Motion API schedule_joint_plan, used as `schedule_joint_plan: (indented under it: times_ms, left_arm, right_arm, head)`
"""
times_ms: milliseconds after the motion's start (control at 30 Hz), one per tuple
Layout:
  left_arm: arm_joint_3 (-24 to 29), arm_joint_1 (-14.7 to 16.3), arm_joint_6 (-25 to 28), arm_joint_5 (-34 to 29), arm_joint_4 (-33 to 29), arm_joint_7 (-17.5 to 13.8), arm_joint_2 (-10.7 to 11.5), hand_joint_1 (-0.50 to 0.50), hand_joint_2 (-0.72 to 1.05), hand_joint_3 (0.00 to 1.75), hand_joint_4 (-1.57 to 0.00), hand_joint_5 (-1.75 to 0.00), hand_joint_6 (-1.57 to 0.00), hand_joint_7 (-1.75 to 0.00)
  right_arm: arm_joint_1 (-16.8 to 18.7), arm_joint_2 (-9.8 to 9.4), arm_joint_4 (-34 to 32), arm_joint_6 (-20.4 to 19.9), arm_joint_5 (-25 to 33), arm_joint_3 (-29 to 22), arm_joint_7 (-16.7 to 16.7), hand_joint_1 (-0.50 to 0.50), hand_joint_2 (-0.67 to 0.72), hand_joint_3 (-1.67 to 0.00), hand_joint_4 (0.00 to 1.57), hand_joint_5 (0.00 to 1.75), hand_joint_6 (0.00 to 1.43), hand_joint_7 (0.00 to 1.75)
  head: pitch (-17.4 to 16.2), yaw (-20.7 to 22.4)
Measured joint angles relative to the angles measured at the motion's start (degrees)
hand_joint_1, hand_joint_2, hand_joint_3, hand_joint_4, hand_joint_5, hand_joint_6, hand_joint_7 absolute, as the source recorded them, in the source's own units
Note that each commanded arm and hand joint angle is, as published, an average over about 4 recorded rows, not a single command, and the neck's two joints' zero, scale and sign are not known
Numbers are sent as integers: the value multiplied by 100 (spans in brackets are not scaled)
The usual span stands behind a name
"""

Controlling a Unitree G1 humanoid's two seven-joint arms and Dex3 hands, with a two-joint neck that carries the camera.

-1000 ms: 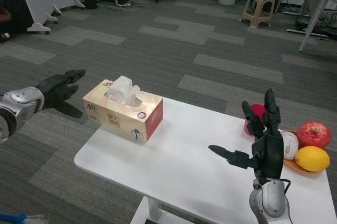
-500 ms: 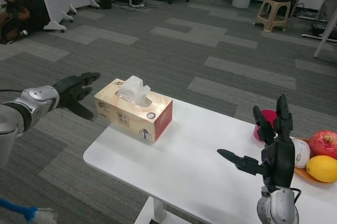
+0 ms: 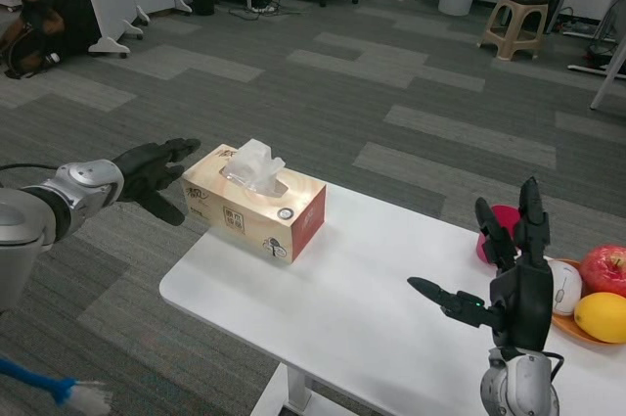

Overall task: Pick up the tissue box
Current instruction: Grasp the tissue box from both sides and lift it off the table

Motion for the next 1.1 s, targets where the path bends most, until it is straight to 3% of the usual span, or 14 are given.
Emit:
schedule_joint_plan:
  times_ms: [233,367,500,633,1100]
  left_arm:
    - [-131,-82,1,23,-141,41,-74,50,103,9,0,0,0,0]
    - [-142,-111,0,106,-269,76,-87,50,103,9,0,0,0,0]
    - [-145,-129,-1,187,-351,85,-95,50,100,9,0,0,0,-3]
    - [-145,-137,-4,235,-418,94,-98,50,105,9,0,0,0,0]
    - [-78,-191,-39,416,-602,93,-140,50,103,9,0,0,0,0]
  right_arm:
    - [0,29,0,0,0,0,0,-29,-16,-24,49,10,0,0]
    - [0,32,0,0,0,0,1,-25,-16,-24,49,10,0,0]
    - [0,32,0,0,0,0,1,-29,-16,-24,49,10,0,0]
    - [0,32,0,0,1,0,1,-25,-16,-24,49,10,0,0]
    - [0,33,0,0,1,17,3,-25,-16,-24,49,10,0,0]
  head:
    - [-2,-8]
    - [-4,-8]
    - [-12,-9]
    - [-43,-12]
    - [-73,-18]
